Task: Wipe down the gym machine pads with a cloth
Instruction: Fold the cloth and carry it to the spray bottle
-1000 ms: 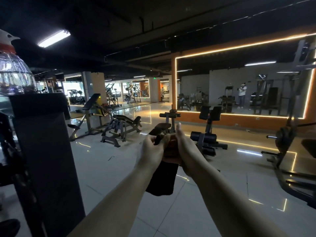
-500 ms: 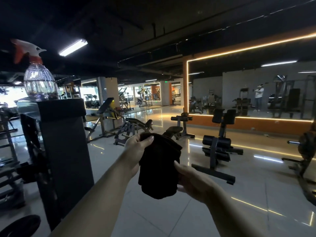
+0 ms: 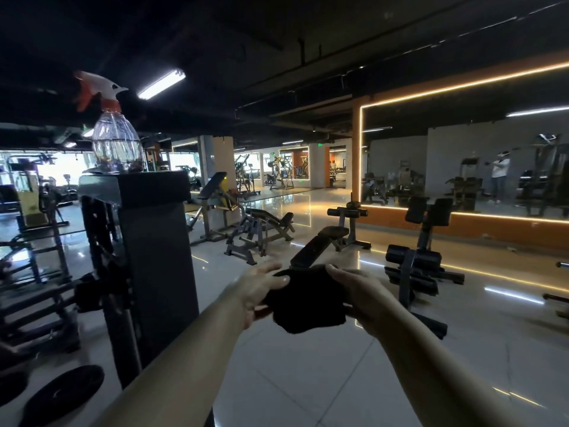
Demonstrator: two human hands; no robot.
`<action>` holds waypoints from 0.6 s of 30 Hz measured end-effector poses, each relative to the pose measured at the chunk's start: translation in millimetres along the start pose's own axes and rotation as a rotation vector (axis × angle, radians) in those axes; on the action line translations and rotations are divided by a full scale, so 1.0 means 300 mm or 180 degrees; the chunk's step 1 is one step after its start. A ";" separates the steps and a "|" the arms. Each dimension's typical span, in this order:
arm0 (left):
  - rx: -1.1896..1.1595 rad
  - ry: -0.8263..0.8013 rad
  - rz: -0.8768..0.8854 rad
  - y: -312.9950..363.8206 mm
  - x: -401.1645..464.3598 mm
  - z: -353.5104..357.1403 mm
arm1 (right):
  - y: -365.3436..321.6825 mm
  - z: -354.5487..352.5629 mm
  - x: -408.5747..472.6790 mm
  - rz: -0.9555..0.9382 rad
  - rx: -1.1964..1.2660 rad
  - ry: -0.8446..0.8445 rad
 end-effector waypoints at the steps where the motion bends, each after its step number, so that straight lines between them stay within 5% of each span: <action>1: 0.0170 -0.0002 0.0091 0.033 -0.012 -0.005 | -0.020 -0.011 -0.003 -0.0056 0.0053 0.0092; 8: 0.1802 -0.0346 0.0441 0.215 -0.107 0.006 | -0.165 0.046 -0.013 -0.0600 -0.0228 0.0024; 12: 0.3016 0.0431 0.0997 0.372 -0.205 -0.031 | -0.261 0.092 -0.002 -0.1042 -0.0381 0.0072; 18: 0.2633 0.1025 0.1834 0.603 -0.421 -0.131 | -0.484 0.194 -0.012 -0.1868 -0.0228 0.0265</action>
Point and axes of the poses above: each hand's wrist, its own x-axis towards the middle knuckle, its own z-axis out of the palm, y = z × x, the point moved 10 cm from there along x, towards the middle knuckle, and after that the axes turned 8 degrees about -y, right-handed, at the moved point
